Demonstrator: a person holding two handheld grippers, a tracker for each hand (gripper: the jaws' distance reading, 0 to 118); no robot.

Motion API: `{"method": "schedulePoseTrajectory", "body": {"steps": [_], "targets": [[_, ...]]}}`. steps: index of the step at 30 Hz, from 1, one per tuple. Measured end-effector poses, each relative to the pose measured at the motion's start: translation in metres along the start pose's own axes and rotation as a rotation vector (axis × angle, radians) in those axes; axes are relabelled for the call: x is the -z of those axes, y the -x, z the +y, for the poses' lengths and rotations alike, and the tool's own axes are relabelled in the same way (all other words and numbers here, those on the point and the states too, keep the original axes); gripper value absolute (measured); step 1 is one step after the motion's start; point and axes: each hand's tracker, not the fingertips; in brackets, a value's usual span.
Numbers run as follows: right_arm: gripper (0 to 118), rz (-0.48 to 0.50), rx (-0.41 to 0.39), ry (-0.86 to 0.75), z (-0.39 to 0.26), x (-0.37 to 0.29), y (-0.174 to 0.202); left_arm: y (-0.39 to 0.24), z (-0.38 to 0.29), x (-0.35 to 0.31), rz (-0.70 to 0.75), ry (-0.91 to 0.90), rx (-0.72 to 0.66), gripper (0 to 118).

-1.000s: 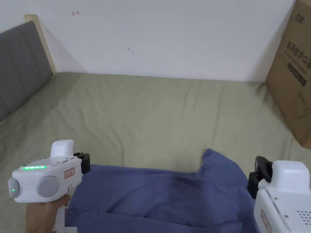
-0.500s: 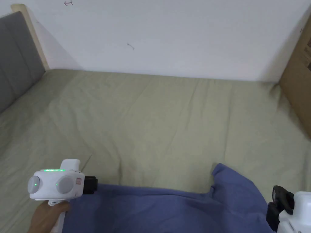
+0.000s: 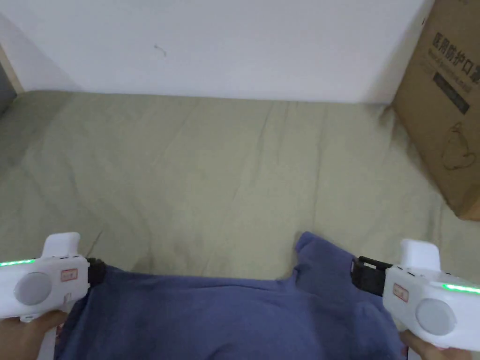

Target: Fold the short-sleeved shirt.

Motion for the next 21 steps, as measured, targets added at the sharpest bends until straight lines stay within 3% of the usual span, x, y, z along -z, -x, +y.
{"method": "schedulePoseTrajectory", "body": {"steps": [4,8,9,10,12,14,19,21], "targets": [[105,-0.007,0.006,0.14,0.003,0.058,-0.007,-0.005,0.002,-0.024,-0.016,-0.033,0.011,3],[99,-0.021,-0.061,0.239,-0.004,0.101,-0.003,-0.005,0.002,-0.029,-0.022,-0.035,0.009,3],[90,-0.012,-0.069,0.269,-0.006,0.107,-0.001,-0.005,0.002,-0.03,-0.022,-0.032,0.01,3],[64,-0.002,-0.072,0.293,-0.008,0.11,0.0,-0.005,0.0,-0.03,-0.02,-0.029,0.011,3],[52,-0.017,-0.074,0.252,-0.014,0.1,0.005,-0.004,-0.002,-0.031,-0.015,-0.025,0.01,3],[0,-0.006,-0.084,0.222,-0.014,0.089,0.005,-0.002,-0.006,-0.033,-0.011,-0.02,0.003,3],[0,0.005,-0.113,0.102,-0.022,0.034,0.008,0.008,-0.017,-0.042,0.0,-0.019,-0.038,3],[0,0.057,-0.102,0.044,-0.017,0.001,0.005,0.012,-0.024,-0.052,0.004,-0.022,-0.053,3]]}}
